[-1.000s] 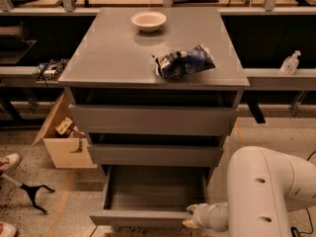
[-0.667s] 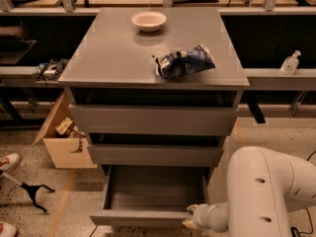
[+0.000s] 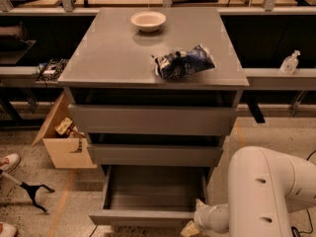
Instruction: Open bottom drawer
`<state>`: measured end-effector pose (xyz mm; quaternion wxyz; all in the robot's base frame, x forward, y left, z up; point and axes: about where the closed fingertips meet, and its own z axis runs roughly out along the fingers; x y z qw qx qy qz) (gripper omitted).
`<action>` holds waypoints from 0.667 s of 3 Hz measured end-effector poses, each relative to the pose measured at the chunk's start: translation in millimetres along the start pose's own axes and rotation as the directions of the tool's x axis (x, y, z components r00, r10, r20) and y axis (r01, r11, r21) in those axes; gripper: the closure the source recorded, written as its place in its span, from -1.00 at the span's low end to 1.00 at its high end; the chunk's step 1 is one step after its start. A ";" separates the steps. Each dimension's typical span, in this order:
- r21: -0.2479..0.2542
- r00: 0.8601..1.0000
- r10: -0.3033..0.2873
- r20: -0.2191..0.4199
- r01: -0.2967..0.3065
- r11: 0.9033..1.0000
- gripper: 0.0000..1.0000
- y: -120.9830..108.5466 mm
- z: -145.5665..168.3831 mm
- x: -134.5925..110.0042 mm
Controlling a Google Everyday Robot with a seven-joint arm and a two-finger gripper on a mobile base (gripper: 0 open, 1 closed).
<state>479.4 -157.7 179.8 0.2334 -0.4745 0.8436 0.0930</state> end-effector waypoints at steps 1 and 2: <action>0.039 1.000 -0.009 0.016 0.008 0.999 -1.00 -8.0 -17.5 -3.1; 0.112 0.997 -0.011 0.081 0.001 0.994 -1.00 -22.8 -52.1 -10.8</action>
Offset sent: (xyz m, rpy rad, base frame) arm 0.0079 -0.0549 0.1014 0.0474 -0.2496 -0.0980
